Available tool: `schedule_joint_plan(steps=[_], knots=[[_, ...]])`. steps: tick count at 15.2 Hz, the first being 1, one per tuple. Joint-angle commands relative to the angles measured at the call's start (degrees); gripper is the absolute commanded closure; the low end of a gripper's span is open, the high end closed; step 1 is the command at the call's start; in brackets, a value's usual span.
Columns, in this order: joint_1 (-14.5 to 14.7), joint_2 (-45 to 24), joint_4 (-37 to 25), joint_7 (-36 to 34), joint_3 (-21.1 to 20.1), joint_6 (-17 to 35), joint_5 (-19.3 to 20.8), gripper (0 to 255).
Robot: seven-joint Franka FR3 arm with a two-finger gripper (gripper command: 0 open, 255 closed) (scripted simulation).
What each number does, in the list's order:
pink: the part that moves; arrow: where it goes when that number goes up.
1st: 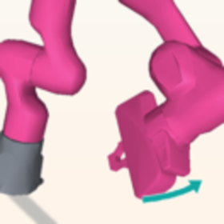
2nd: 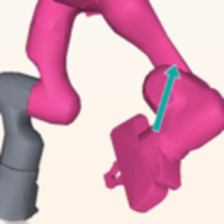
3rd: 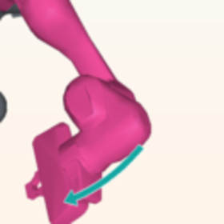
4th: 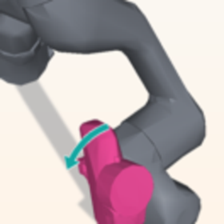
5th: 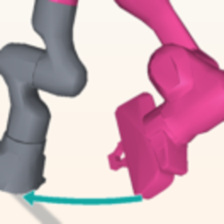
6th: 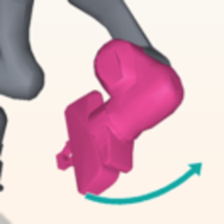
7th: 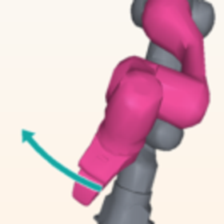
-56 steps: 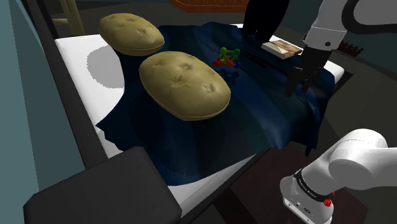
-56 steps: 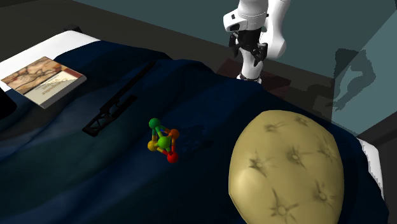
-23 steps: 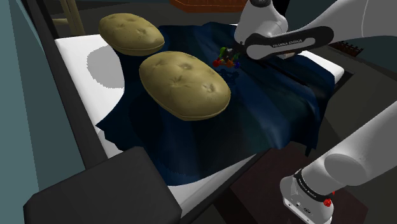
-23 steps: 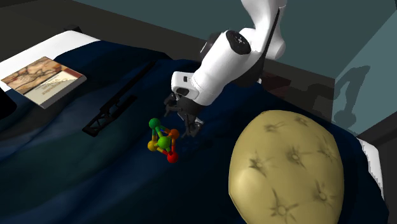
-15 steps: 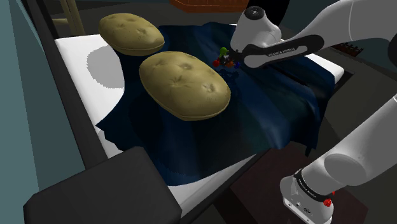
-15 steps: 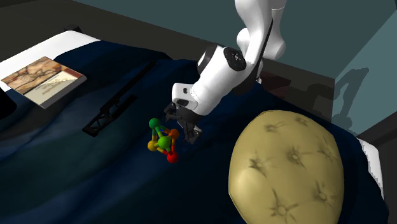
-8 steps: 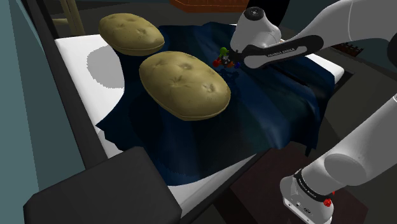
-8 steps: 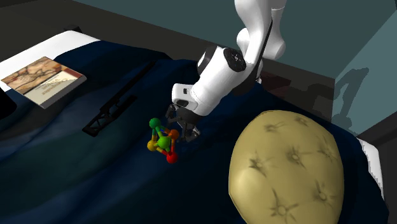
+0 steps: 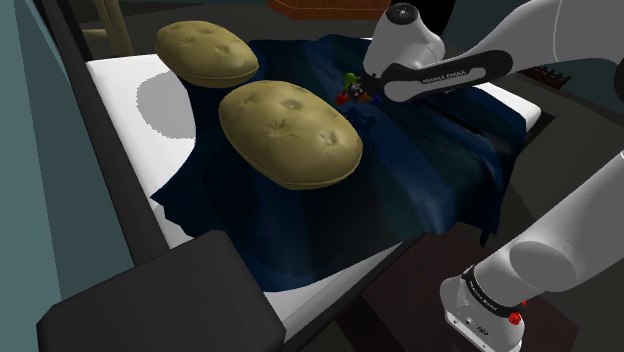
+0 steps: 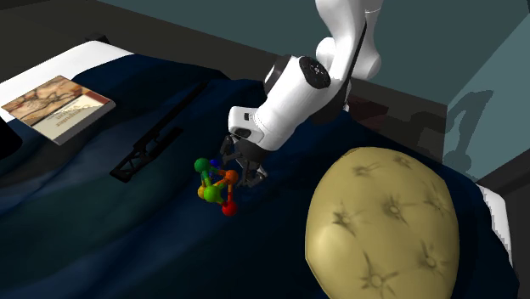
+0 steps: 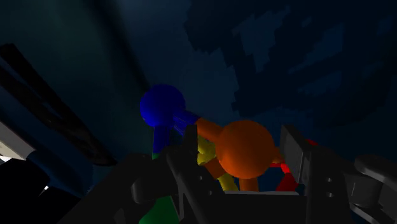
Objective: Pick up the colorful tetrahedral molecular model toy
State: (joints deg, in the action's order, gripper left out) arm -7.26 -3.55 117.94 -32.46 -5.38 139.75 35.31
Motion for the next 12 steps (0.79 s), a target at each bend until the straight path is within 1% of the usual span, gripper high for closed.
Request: schedule_joint_plan(steps=[1,12], knots=[[0.0,0.7,-0.7,1.1,-0.1,-1.2,-0.9,255],[0.2,3.2,-5.1,5.8,-0.5,-7.3,-4.8,255]])
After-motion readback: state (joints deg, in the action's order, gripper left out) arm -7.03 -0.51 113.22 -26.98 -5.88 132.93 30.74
